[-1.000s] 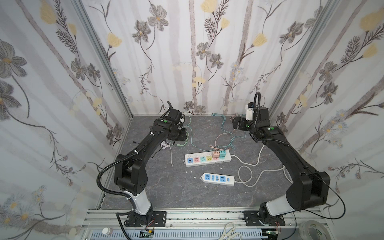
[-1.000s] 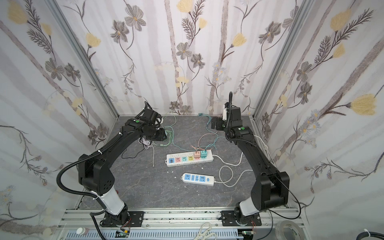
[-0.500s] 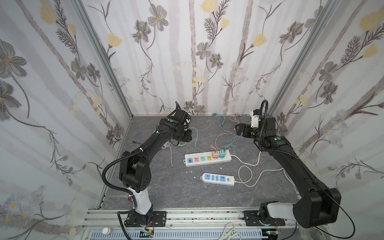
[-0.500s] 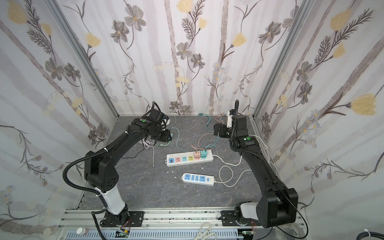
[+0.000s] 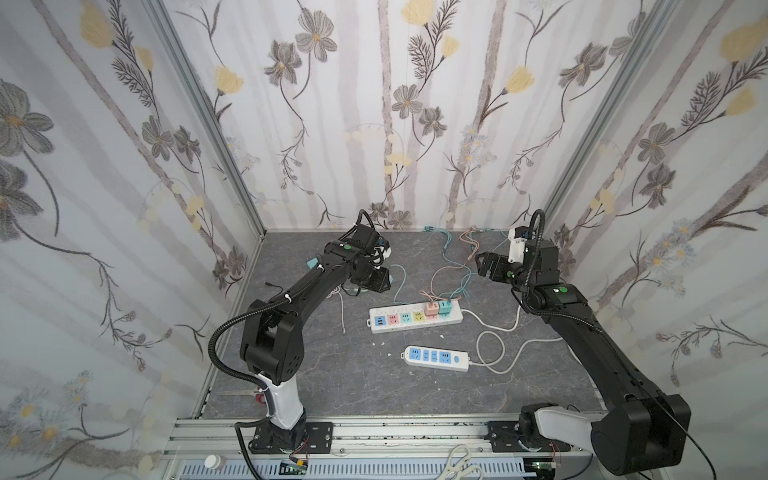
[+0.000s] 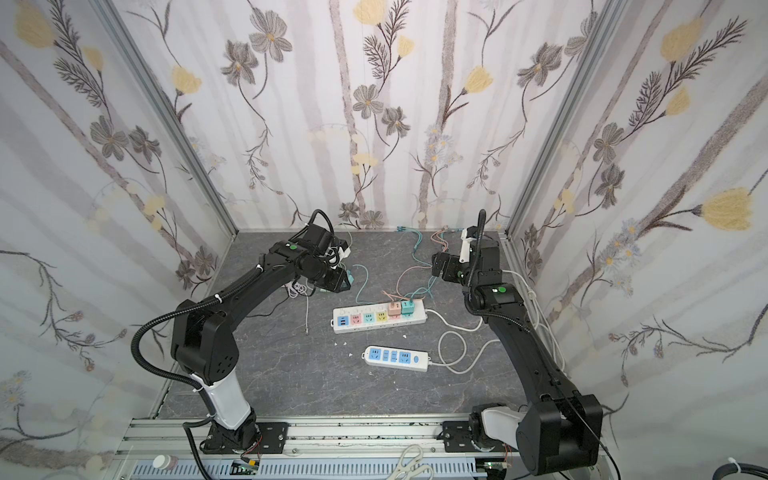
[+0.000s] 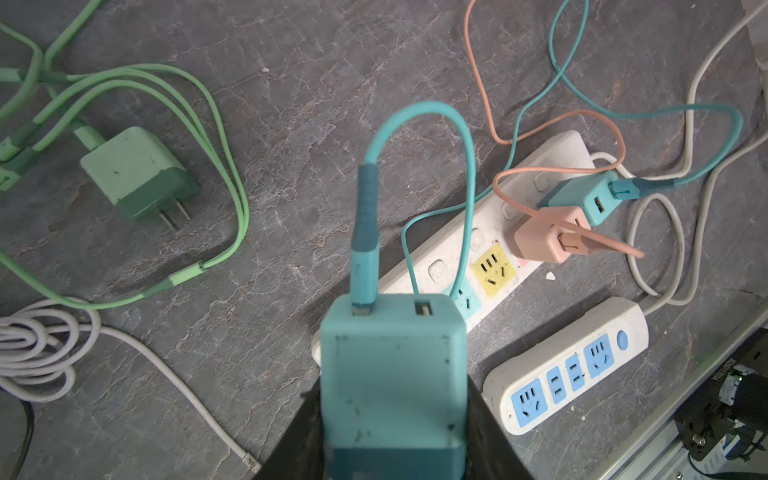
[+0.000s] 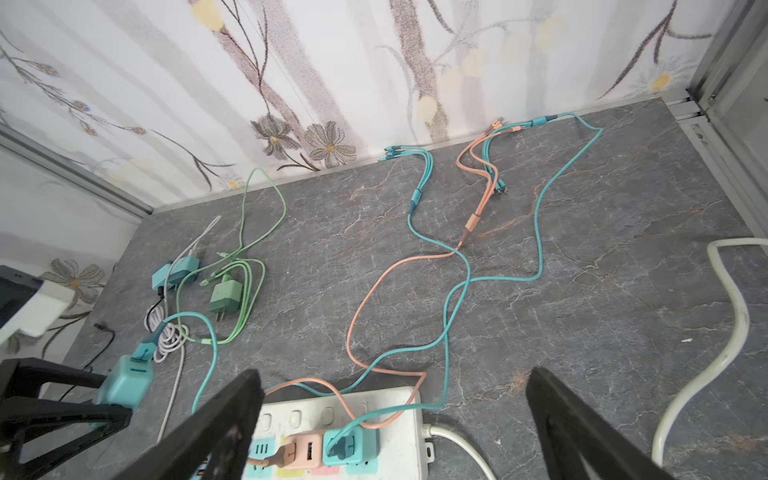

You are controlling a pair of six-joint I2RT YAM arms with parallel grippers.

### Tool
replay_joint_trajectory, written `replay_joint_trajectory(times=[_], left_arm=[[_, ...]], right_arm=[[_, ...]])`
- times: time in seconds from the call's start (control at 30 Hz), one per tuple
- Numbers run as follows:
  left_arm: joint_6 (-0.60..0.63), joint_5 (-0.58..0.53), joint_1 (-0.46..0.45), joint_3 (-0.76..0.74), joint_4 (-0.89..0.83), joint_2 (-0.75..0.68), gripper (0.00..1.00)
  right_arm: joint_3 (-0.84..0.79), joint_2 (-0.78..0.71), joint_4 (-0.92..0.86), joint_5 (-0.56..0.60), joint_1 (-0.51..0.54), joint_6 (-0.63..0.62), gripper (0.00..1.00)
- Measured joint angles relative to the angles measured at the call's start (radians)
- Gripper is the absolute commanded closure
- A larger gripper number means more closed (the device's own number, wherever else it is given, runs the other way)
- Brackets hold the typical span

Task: Insert the plug
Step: 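Carry the teal plug with the left gripper toward the long strip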

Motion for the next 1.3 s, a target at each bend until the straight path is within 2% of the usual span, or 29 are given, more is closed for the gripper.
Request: replay_joint_trajectory(times=[0.23, 0.5, 0.63, 0.97, 1.3], left_arm=[[0.132, 0.021, -0.021, -0.048, 0.051, -0.002, 1.0], [0.24, 0.066, -0.024, -0.178, 0.203, -0.06, 1.0], [0.289, 0.095, -0.027, -0.253, 0.28, -0.091, 1.0], [0.415, 0.156, -0.043, -0.301, 0.388, -0.105, 1.0], [0.61, 0.181, -0.092, -0.372, 0.463, -0.144, 1.0]], right_arm=[[-0.059, -0.048, 0.089, -0.081, 0.0, 0.008, 0.01], [-0.071, -0.065, 0.139, -0.171, 0.002, 0.006, 0.01], [-0.075, -0.065, 0.159, -0.179, 0.001, 0.003, 0.01], [-0.08, -0.065, 0.161, -0.223, 0.004, 0.0, 0.01], [-0.016, 0.037, 0.115, -0.35, 0.02, 0.0, 0.01]])
